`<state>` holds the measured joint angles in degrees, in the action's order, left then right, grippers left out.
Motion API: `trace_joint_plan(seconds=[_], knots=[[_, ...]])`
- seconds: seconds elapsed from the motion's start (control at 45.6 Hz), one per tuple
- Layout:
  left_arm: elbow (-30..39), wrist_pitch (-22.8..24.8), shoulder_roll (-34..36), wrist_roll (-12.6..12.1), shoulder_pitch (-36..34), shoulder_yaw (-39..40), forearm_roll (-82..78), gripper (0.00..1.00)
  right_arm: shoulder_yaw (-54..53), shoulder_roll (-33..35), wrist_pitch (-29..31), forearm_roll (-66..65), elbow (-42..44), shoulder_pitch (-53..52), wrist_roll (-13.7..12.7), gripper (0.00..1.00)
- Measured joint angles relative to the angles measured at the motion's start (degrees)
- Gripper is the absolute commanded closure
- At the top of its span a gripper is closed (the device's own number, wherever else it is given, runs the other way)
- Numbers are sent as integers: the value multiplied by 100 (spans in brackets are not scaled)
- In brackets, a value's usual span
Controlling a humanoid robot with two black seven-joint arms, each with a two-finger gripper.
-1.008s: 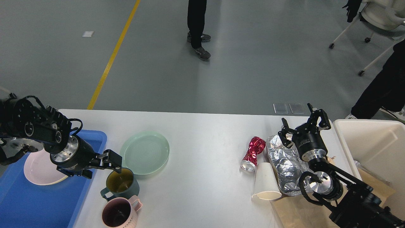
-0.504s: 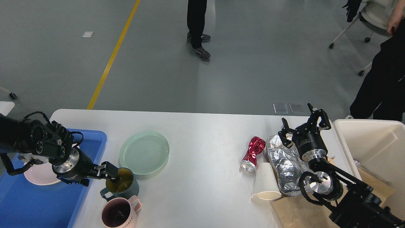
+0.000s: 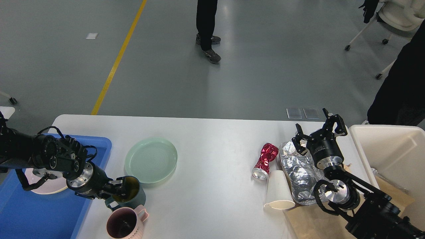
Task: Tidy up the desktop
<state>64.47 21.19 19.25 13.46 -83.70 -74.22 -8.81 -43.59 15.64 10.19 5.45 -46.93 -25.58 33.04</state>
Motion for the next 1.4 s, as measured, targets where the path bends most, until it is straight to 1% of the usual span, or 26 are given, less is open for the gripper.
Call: trace_joint_plan(seconds=[0.044,0.066,0.219,0.307,0.394,0.613,0.657,0.723,0.811,0.898,0.942,0.964,1.052,1.161,1.314,1.402], knots=[[-15,16,10,-50,1,3,7,97,0,0,0,0,0,0,0,0],[-18,24,13,-83,2,5,7,100,0,0,0,0,0,0,0,0],[-22,59,17,-440,2,20,8,100,0,0,0,0,0,0,-1,0],[-25,60,24,-558,-12,25,12,100,0,0,0,0,0,0,-2,0],[-25,60,48,-597,-28,18,11,100,0,0,0,0,0,0,-2,0],[-16,107,58,-597,-115,45,11,100,0,-1,0,0,0,0,-2,0],[3,200,56,-589,-184,55,15,100,0,-1,0,0,0,0,-2,0],[54,482,67,-582,-416,48,22,100,0,-1,0,0,0,0,-2,0],[195,1045,149,-566,-864,-23,51,100,0,-1,0,0,0,0,-1,0],[548,1550,224,-541,-1536,-276,93,100,0,-1,0,0,0,0,-2,0],[790,1649,227,-525,-1900,-436,115,100,0,-1,0,0,0,0,-1,0],[1052,1693,218,-506,-2244,-600,148,100,0,-1,0,0,0,0,-2,0],[1718,1733,97,-432,-3098,-1004,277,100,0,0,0,0,0,0,-1,0],[2528,1827,-277,-229,-4259,-1508,493,100,0,0,0,0,0,0,-1,0],[3208,2121,-612,116,-5329,-1938,572,100,0,1,0,0,0,0,-1,0],[3337,2319,-629,225,-5672,-2136,582,100,0,1,0,0,0,0,-1,0]])
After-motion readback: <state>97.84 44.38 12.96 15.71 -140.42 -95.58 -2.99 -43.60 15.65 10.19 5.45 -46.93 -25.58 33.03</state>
